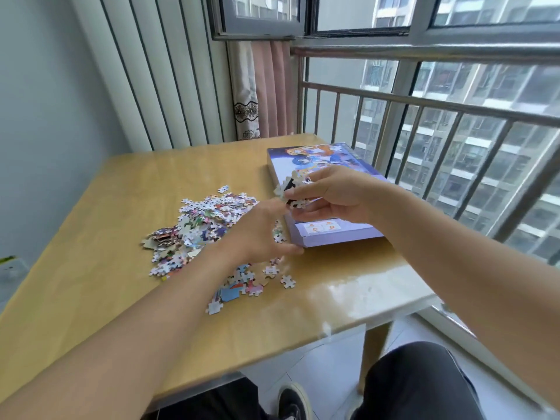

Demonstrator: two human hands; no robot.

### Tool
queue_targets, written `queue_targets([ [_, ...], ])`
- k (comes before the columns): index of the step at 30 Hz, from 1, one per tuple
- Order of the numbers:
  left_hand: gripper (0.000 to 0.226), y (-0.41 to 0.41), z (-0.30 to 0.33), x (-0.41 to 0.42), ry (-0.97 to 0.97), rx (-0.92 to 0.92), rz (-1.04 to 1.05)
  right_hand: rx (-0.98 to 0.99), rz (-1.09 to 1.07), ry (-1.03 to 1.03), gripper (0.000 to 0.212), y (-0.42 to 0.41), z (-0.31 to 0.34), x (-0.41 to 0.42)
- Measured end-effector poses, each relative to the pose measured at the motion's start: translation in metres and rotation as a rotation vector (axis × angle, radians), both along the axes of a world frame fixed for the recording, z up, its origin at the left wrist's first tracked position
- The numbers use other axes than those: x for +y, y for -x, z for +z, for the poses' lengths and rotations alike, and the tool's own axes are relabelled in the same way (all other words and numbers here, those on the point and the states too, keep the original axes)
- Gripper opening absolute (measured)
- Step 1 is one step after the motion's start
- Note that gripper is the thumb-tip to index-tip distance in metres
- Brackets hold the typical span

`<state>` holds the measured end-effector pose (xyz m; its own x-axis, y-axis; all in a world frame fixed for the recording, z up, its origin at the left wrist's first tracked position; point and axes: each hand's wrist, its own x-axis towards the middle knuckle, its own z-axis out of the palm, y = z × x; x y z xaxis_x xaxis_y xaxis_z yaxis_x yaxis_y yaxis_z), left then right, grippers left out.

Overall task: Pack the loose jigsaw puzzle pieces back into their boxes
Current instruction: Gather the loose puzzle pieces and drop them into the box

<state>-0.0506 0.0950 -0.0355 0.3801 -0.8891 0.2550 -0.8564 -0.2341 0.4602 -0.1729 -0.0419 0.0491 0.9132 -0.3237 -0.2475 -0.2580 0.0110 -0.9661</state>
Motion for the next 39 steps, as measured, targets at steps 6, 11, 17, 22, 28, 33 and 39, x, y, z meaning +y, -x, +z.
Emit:
queue_targets([
  [6, 0.017, 0.007, 0.002, -0.046, 0.17, -0.041, 0.108, 0.072, 0.066, 0.007, 0.031, 0.058, -0.006, -0.014],
  [11, 0.024, 0.008, 0.029, -0.063, 0.38, 0.064, 0.239, 0.162, -0.062, -0.19, 0.022, 0.073, -0.04, -0.031],
  [17, 0.026, -0.001, 0.033, -0.063, 0.361, 0.082, 0.197, 0.057, -0.405, -0.388, 0.03, 0.032, -0.038, -0.067],
  [22, 0.026, -0.004, 0.039, -0.066, 0.394, 0.113, 0.203, 0.024, -0.486, -0.302, 0.022, 0.004, -0.04, -0.061],
  [28, 0.024, -0.009, 0.04, -0.065, 0.383, 0.105, 0.2, -0.132, -0.549, -0.347, 0.039, -0.006, -0.049, -0.065],
  [33, 0.028, -0.011, 0.044, -0.066, 0.444, 0.134, 0.264, -0.157, -0.453, -0.13, 0.052, 0.007, -0.055, -0.063],
  [39, 0.032, -0.009, 0.045, -0.074, 0.473, 0.176, 0.33, 0.032, -0.086, 1.154, 0.044, 0.03, -0.064, -0.077],
])
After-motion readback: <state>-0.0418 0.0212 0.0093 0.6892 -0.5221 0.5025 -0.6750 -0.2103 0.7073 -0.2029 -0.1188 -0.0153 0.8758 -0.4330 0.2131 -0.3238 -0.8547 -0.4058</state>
